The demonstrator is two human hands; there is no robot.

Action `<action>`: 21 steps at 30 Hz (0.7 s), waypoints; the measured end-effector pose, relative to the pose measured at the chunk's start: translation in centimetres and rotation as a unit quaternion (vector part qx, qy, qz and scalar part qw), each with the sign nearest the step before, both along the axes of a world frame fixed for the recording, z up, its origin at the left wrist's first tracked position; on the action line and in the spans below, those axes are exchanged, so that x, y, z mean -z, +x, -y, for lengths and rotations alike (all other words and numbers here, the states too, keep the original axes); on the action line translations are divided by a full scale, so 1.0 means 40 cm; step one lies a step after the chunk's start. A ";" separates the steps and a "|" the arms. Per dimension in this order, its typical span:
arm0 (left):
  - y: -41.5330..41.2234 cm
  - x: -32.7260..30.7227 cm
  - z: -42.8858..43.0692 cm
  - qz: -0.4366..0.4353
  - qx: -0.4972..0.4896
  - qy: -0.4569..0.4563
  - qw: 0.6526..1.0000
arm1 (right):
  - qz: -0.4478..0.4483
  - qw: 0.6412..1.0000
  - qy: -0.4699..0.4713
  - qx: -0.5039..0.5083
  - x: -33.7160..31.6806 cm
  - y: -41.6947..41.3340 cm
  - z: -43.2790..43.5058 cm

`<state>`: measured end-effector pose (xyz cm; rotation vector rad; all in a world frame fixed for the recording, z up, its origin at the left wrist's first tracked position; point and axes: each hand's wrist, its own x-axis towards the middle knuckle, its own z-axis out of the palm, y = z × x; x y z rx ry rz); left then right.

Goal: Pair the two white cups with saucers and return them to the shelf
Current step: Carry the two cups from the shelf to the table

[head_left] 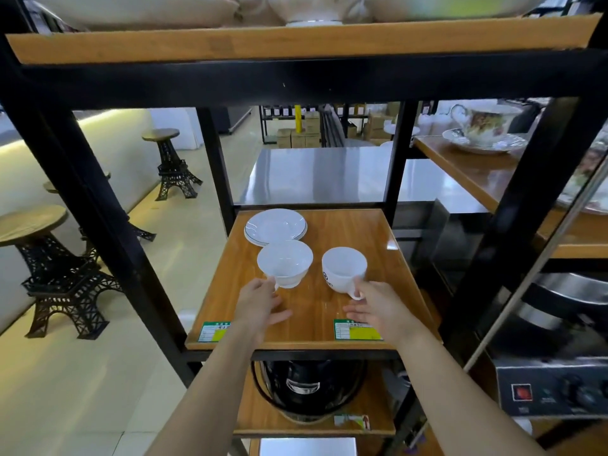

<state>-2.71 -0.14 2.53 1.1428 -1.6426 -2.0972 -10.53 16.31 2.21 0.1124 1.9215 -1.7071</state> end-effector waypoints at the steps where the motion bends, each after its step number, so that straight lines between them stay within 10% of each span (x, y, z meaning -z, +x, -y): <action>1: 0.003 -0.008 -0.002 -0.012 -0.005 0.033 0.999 | 0.011 1.000 -0.019 0.000 -0.002 0.003 0.000; 21: 0.258 0.021 -0.001 -0.131 0.102 0.104 0.981 | -0.067 0.977 -0.115 0.166 0.023 0.324 -0.120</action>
